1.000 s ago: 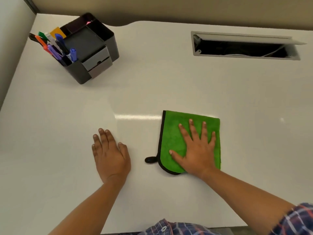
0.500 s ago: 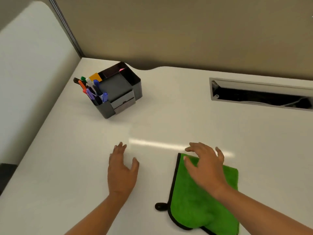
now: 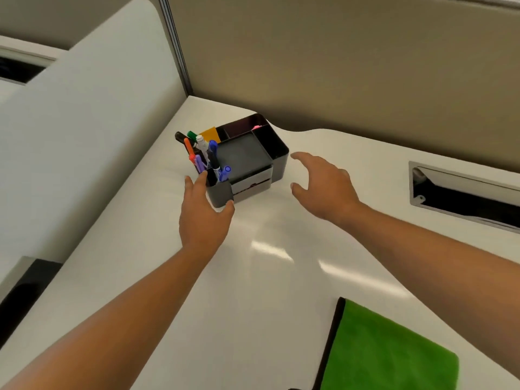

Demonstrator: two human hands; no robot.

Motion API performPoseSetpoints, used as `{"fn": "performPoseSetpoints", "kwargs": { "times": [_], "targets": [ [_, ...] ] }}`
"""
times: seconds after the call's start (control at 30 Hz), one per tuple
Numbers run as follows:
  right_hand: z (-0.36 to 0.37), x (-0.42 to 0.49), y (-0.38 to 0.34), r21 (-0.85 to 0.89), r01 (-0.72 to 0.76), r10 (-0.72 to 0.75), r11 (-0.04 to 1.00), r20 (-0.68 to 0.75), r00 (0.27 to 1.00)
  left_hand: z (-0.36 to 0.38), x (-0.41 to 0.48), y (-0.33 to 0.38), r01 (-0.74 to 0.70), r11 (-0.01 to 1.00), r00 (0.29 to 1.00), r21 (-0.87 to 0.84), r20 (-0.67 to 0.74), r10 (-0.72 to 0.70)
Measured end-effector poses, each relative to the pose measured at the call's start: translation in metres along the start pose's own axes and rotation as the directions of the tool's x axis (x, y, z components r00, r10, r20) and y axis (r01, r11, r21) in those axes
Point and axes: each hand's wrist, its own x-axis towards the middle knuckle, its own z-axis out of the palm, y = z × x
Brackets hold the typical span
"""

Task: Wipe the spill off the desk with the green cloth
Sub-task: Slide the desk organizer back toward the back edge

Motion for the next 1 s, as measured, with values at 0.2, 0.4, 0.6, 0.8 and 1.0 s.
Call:
{"fn": "performPoseSetpoints", "kwargs": {
  "times": [0.2, 0.4, 0.6, 0.8, 1.0],
  "targets": [
    [0.022, 0.057, -0.001, -0.182, 0.054, -0.027, 0.982, 0.148, 0.989, -0.008, 0.019, -0.007, -0.026, 0.998, 0.999, 0.05, -0.028, 0.028],
    [0.032, 0.075, -0.002, -0.104, 0.025, -0.022, 0.994, 0.029, 0.999, -0.017, 0.028, -0.007, -0.183, 0.952, 0.983, 0.247, 0.016, 0.185],
    [0.017, 0.059, 0.023, -0.135, 0.091, -0.096, 0.987, -0.031, 0.995, -0.012, 0.036, 0.01, -0.241, 0.93, 0.971, 0.279, 0.076, 0.228],
    [-0.023, 0.041, 0.071, -0.207, -0.013, -0.025, 0.978, -0.179, 0.984, 0.016, 0.041, 0.066, -0.374, 0.9, 0.926, 0.222, 0.135, 0.352],
    [-0.058, 0.013, 0.136, -0.223, -0.153, 0.084, 0.963, -0.29, 0.953, 0.064, 0.039, 0.129, -0.537, 0.823, 0.84, 0.186, 0.206, 0.501]
  ]
}}
